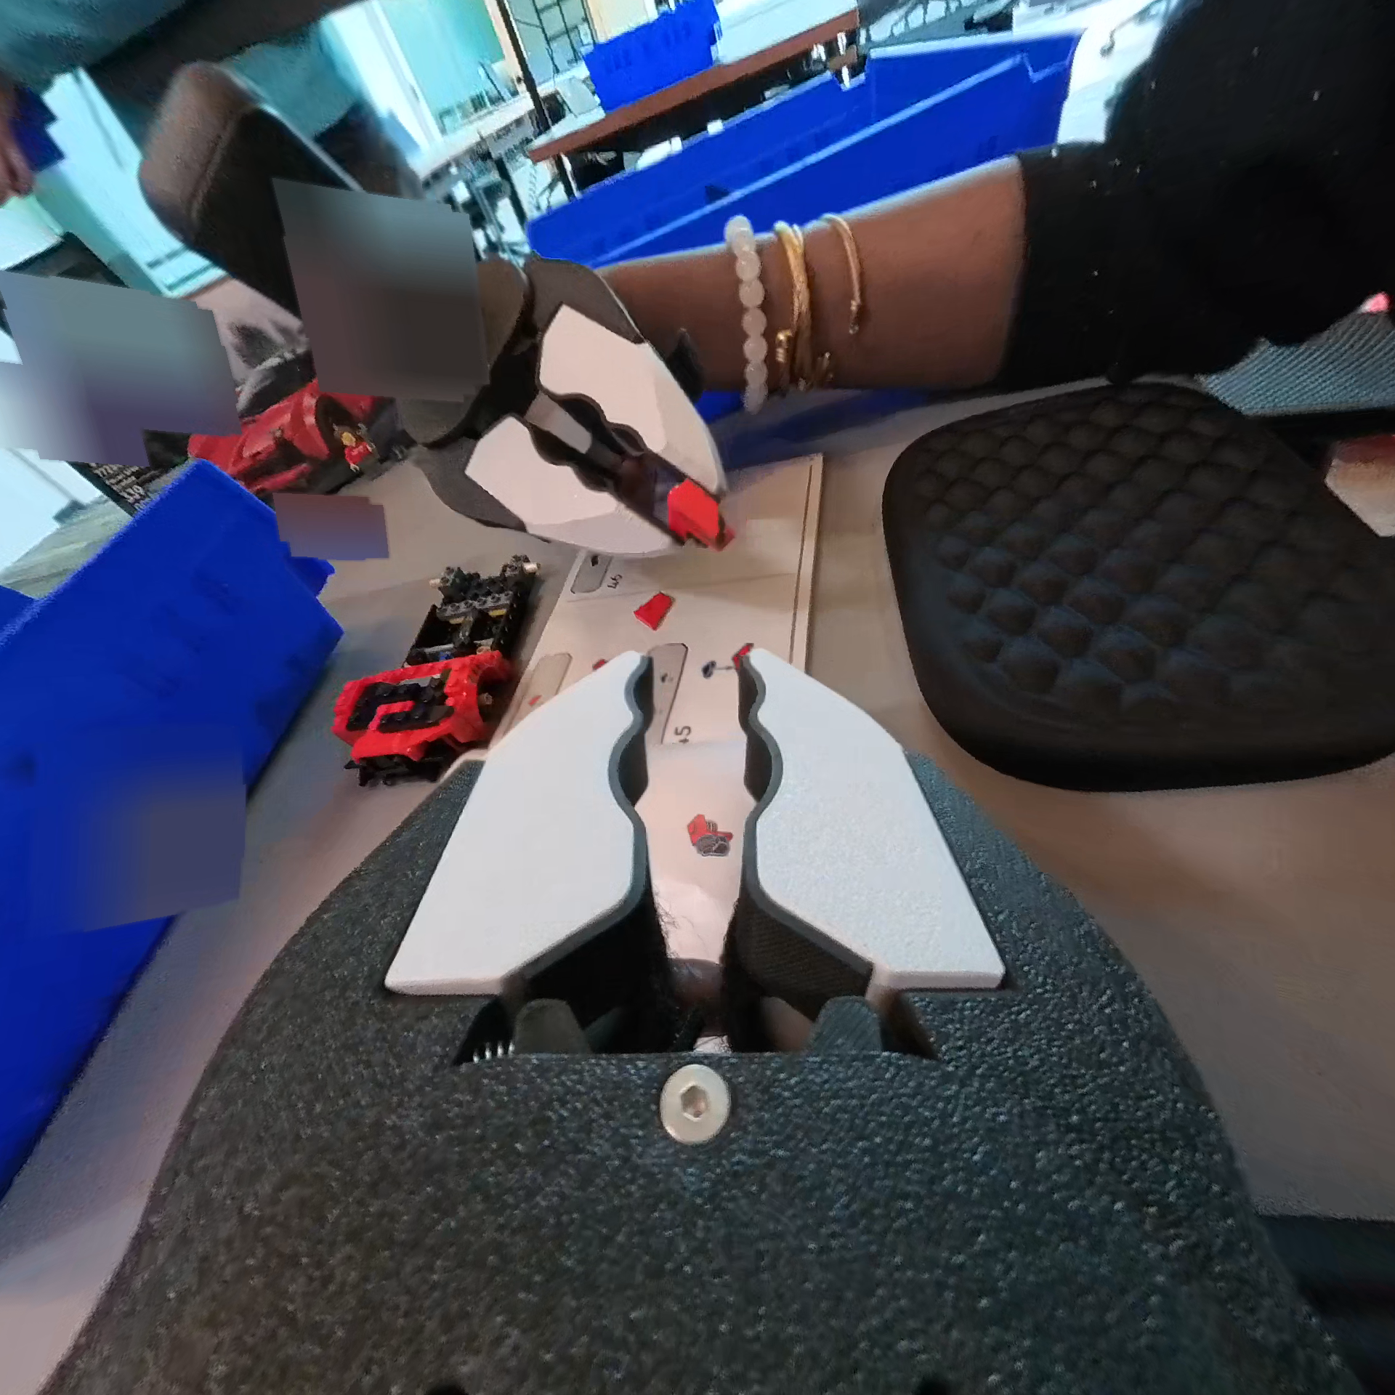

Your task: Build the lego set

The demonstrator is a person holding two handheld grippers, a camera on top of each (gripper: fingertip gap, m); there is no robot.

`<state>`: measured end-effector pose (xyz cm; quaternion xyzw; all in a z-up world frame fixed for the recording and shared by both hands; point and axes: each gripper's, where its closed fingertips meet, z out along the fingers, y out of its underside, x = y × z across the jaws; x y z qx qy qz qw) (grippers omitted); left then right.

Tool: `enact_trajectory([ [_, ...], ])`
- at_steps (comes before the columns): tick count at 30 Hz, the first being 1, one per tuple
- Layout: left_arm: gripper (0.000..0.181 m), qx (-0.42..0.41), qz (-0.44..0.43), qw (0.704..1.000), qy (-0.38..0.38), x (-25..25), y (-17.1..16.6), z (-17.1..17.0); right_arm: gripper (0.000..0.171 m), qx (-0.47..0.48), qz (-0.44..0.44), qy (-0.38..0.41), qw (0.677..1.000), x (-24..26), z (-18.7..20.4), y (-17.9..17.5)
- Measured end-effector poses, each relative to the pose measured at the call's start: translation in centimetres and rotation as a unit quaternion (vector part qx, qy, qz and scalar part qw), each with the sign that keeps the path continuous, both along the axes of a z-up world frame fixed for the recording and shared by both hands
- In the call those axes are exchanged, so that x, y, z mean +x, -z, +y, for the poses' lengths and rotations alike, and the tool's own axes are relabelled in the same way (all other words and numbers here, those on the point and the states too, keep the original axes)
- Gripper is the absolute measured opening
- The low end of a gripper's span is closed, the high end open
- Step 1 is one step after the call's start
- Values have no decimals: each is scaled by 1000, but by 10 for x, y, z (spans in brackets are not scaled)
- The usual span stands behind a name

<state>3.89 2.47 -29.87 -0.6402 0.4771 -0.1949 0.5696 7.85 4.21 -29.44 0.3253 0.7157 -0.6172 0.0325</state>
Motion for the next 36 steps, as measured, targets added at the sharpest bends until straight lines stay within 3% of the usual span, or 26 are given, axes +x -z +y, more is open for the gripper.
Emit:
enact_trajectory([
  [4,23,23,-56,998,-12,-5,-20,2,15,66,45,114,990,-27,6,-19],
  [7,25,39,-113,992,-29,-13,-38,5,15,129,61,229,963,-49,16,-26],
  [13,26,57,-214,974,-47,-32,-67,8,15,107,170,351,915,-58,3,-41],
  [20,24,73,-175,981,-32,-23,-60,5,15,86,231,344,906,-59,-13,-48],
  [36,10,76,-148,986,-15,-16,-56,-1,14,70,209,320,921,-62,-22,-40],
])
